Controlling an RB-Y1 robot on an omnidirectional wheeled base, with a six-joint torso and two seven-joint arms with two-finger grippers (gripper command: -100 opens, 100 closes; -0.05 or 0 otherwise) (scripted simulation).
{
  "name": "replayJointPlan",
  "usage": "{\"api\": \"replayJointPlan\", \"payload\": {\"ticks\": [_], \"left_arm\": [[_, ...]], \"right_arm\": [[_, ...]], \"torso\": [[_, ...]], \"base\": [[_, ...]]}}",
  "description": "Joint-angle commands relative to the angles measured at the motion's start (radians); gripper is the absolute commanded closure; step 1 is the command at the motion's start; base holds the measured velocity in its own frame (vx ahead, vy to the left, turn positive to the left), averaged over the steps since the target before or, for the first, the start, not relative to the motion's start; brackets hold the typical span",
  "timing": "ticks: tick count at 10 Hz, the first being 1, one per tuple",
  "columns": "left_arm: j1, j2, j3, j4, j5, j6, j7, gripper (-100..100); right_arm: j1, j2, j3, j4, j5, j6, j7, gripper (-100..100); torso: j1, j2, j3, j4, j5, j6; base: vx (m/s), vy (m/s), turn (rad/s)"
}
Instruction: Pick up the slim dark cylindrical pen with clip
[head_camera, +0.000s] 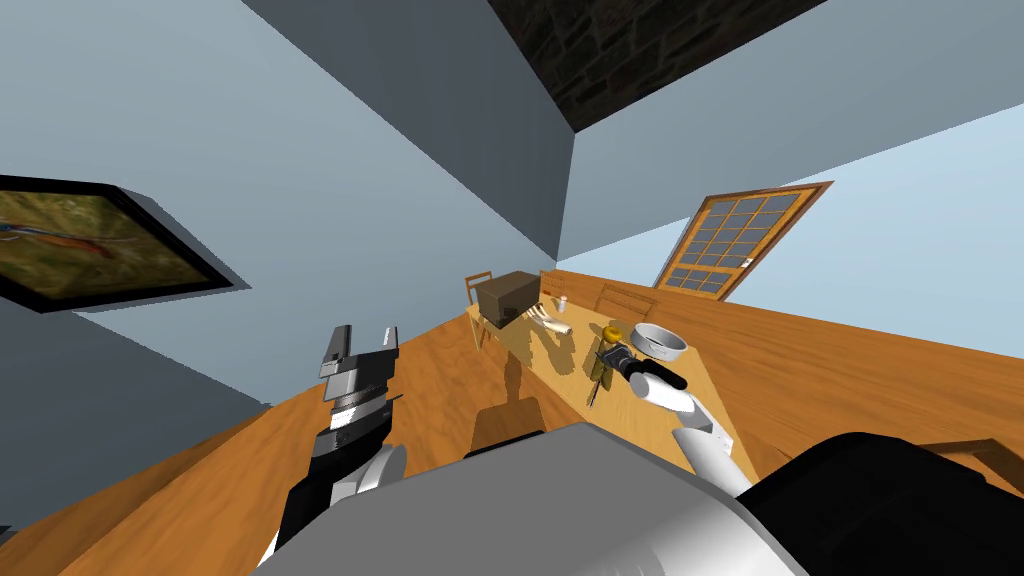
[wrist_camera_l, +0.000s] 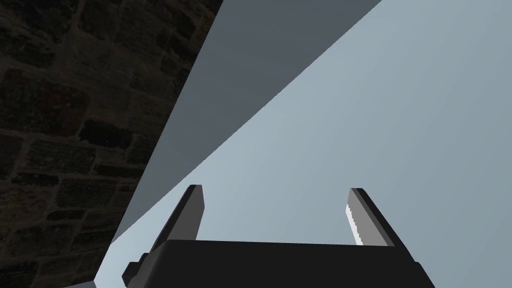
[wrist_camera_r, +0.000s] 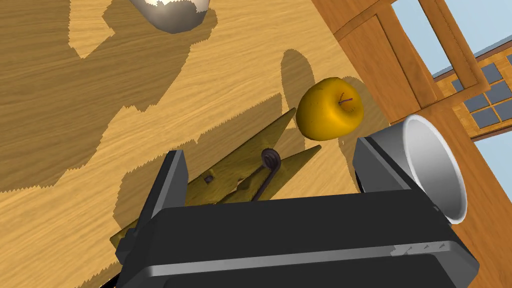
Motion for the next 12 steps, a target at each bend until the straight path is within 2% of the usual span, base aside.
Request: {"api": "replayJointPlan", "payload": {"ticks": [1, 6, 7, 8, 9, 10, 11, 12], "left_arm": [[0.0, 0.0, 0.0, 0.0, 0.0, 0.0, 0.0, 0], [0.0, 0.0, 0.0, 0.0, 0.0, 0.0, 0.0, 0], [0.0, 0.0, 0.0, 0.0, 0.0, 0.0, 0.0, 0], [0.0, 0.0, 0.0, 0.0, 0.0, 0.0, 0.0, 0], [0.0, 0.0, 0.0, 0.0, 0.0, 0.0, 0.0, 0], [0.0, 0.0, 0.0, 0.0, 0.0, 0.0, 0.0, 0], [0.0, 0.0, 0.0, 0.0, 0.0, 0.0, 0.0, 0], [0.0, 0.0, 0.0, 0.0, 0.0, 0.0, 0.0, 0]], "right_arm": [[-0.002, -0.019, -0.023, 0.05, -0.026, 0.05, -0.05, -100], [-0.006, -0.052, -0.06, 0.164, -0.063, 0.193, -0.169, -100], [-0.006, -0.052, -0.06, 0.174, -0.063, 0.193, -0.169, -100], [-0.007, -0.069, -0.076, 0.214, -0.079, 0.238, -0.216, -100], [-0.007, -0.069, -0.076, 0.23, -0.079, 0.247, -0.223, -100], [-0.007, -0.085, -0.091, 0.274, -0.093, 0.277, -0.254, -100], [-0.007, -0.085, -0.091, 0.286, -0.093, 0.299, -0.276, -100], [-0.006, -0.102, -0.105, 0.327, -0.105, 0.332, -0.31, -100]], "torso": [[0.0, 0.0, 0.0, 0.0, 0.0, 0.0], [0.0, 0.0, 0.0, 0.0, 0.0, 0.0], [-0.001, 0.001, 0.0, 0.0, 0.0, 0.0], [-0.002, 0.004, 0.002, 0.001, 0.0, 0.0], [-0.002, 0.003, 0.002, 0.001, -0.001, 0.0], [-0.002, 0.002, 0.001, 0.0, -0.001, 0.0], [-0.001, 0.001, 0.001, 0.0, 0.0, 0.0], [-0.001, 0.001, 0.001, 0.0, 0.0, 0.0]], "base": [[0.119, 0.073, 0.053], [0.095, 0.048, 0.038], [0.033, 0.024, -0.011], [0.063, 0.032, 0.039], [0.074, 0.034, 0.028], [0.096, 0.059, 0.047], [0.083, 0.05, 0.019], [0.089, 0.043, 0.035]]}}
